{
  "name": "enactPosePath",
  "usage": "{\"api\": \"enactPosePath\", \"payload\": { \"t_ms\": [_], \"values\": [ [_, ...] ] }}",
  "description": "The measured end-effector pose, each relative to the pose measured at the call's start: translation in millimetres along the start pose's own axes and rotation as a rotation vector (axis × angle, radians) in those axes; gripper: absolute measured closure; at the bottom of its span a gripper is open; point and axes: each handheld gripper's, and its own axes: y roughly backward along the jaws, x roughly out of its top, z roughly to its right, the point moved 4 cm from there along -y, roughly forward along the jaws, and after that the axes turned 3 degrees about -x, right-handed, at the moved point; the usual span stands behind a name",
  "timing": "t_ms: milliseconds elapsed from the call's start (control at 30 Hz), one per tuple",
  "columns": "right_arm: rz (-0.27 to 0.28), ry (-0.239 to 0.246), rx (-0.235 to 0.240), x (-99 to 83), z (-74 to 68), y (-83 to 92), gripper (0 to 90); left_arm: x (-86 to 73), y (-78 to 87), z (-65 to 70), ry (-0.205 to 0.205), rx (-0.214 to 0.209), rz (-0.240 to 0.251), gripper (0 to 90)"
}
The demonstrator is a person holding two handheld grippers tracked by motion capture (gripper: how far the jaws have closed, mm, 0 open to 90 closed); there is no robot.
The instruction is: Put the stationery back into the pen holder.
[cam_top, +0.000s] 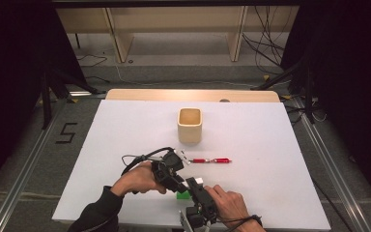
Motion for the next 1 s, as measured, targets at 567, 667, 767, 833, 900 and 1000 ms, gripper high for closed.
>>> {"api": "enactPosePath", "payload": {
  "t_ms": [567, 667, 767, 833, 900, 1000],
  "values": [
    [-0.026, -0.004, 0.008, -11.2, 0.8, -0.9, 70.9, -10.9, 26.5, -6.6, -0.011, 0.04, 0.069, 46.7],
    [-0.032, -0.014, 0.005, -15.8, 3.3, 0.0, 70.9, -13.6, 31.6, -9.1, 0.001, 0.055, 0.075, 43.0],
    [-0.037, -0.03, 0.002, -20.4, 6.7, 1.5, 70.9, -17.4, 36.9, -15.0, 0.018, 0.072, 0.099, 41.5],
    [-0.041, -0.052, 0.005, -23.5, 8.7, 2.1, 70.9, -20.4, 40.0, -19.6, 0.044, 0.081, 0.116, 40.3],
    [-0.04, -0.075, 0.006, -26.6, 11.9, 2.1, 70.9, -23.9, 43.3, -22.7, 0.057, 0.102, 0.141, 38.3],
    [-0.046, -0.156, 0.02, -32.9, 17.3, 2.9, 70.9, -27.2, 46.9, -25.4, 0.066, 0.131, 0.175, 35.1]
  ]
}}
